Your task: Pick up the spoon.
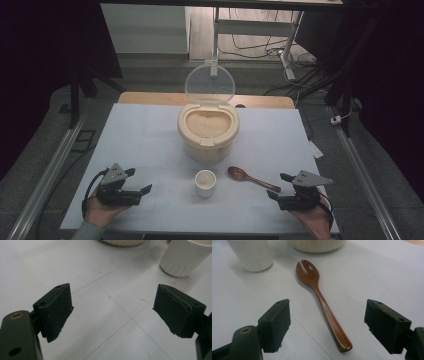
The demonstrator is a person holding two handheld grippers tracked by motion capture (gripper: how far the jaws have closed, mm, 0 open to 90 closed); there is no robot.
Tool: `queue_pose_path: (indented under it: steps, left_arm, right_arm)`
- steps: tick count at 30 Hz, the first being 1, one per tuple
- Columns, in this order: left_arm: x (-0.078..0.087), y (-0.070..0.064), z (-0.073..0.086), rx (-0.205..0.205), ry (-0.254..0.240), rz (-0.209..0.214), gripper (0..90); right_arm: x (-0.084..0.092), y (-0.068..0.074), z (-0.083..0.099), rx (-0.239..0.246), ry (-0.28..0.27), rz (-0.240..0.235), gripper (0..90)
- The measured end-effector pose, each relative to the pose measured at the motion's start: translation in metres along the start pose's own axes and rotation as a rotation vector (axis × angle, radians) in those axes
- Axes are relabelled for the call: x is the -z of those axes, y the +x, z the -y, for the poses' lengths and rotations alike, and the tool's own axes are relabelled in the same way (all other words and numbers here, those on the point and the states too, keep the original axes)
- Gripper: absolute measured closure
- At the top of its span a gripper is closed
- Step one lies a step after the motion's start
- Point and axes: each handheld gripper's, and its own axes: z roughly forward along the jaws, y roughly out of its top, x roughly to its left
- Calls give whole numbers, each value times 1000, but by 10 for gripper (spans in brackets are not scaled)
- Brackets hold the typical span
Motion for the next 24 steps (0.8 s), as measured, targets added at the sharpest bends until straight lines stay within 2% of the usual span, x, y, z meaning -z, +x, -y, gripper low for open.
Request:
queue_pose_path:
  steps: [5,10,14,18,19,21,22,23,24]
  left_arm:
    - [1,-1,1,-4,-3,5,158]
    - [0,-1,1,-5,0,6,158]
    - [-2,-1,0,-9,5,10,159]
    - [-4,-2,-1,-21,16,9,159]
    - [-5,-2,-1,-22,16,8,159]
    - [-4,-1,-1,-19,15,8,159]
    - [-4,-1,-1,-18,15,7,159]
    - [-5,-1,0,-17,15,8,159]
    - [-5,-1,0,-19,15,9,159]
  right_arm:
    - [2,0,-2,-6,-11,7,227]
    - [4,-1,-6,-4,2,-12,233]
    - [5,-1,-13,0,36,-14,235]
    - [6,-2,-20,-1,48,-24,239]
    - [7,-1,-25,14,67,-28,250]
    - [8,-1,-28,19,73,-30,253]
    - [8,-1,-33,21,96,-42,255]
    - [8,-1,-33,21,96,-42,255]
    - [7,-1,-37,31,132,-50,256]
